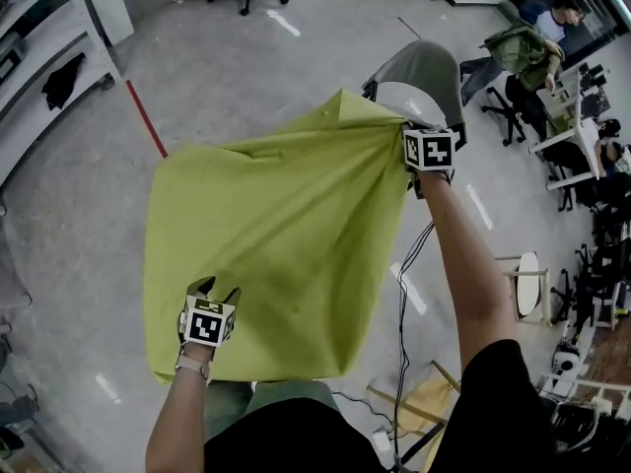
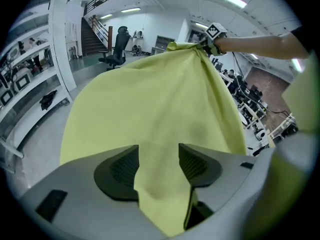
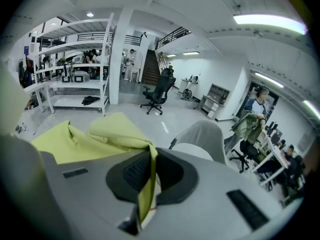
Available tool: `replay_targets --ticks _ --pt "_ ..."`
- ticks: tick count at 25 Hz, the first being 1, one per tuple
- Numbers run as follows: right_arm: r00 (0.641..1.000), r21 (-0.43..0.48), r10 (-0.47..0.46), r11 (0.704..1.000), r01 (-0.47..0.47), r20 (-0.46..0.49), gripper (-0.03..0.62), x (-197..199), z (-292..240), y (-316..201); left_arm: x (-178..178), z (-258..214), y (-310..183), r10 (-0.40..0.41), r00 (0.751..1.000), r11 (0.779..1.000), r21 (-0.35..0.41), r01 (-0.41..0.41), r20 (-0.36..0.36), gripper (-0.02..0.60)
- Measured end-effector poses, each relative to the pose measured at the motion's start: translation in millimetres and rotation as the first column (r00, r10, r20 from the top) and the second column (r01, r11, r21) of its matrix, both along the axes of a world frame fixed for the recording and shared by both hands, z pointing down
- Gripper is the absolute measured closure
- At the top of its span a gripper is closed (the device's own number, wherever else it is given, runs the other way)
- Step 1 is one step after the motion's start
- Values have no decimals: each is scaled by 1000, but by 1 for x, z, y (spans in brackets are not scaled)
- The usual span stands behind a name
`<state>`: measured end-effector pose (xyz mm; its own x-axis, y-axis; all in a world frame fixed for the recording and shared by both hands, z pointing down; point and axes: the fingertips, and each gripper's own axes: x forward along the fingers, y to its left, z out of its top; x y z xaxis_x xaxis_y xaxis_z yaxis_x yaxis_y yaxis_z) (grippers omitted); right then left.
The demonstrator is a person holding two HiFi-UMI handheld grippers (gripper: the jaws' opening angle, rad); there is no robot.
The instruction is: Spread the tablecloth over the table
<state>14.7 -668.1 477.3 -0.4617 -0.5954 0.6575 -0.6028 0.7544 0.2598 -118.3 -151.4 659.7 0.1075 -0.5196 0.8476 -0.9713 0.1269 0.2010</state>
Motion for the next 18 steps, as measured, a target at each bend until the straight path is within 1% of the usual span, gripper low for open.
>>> replay_targets --ticks 5,9,13,18 --pt "998 0 56 998 -56 -1 580 24 9 -37 -13 -10 -55 49 998 999 16 -50 47 325" --pt "998 -53 64 996 -65 -15 580 38 38 -53 -10 1 -77 86 994 996 -20 -85 62 325" --pt "997 -106 60 992 -64 -45 580 43 78 -51 -3 21 -79 114 992 992 -63 -111 46 325" --pt "995 -161 57 984 -69 -79 580 48 123 -45 5 45 -81 109 994 990 -87 -108 3 325"
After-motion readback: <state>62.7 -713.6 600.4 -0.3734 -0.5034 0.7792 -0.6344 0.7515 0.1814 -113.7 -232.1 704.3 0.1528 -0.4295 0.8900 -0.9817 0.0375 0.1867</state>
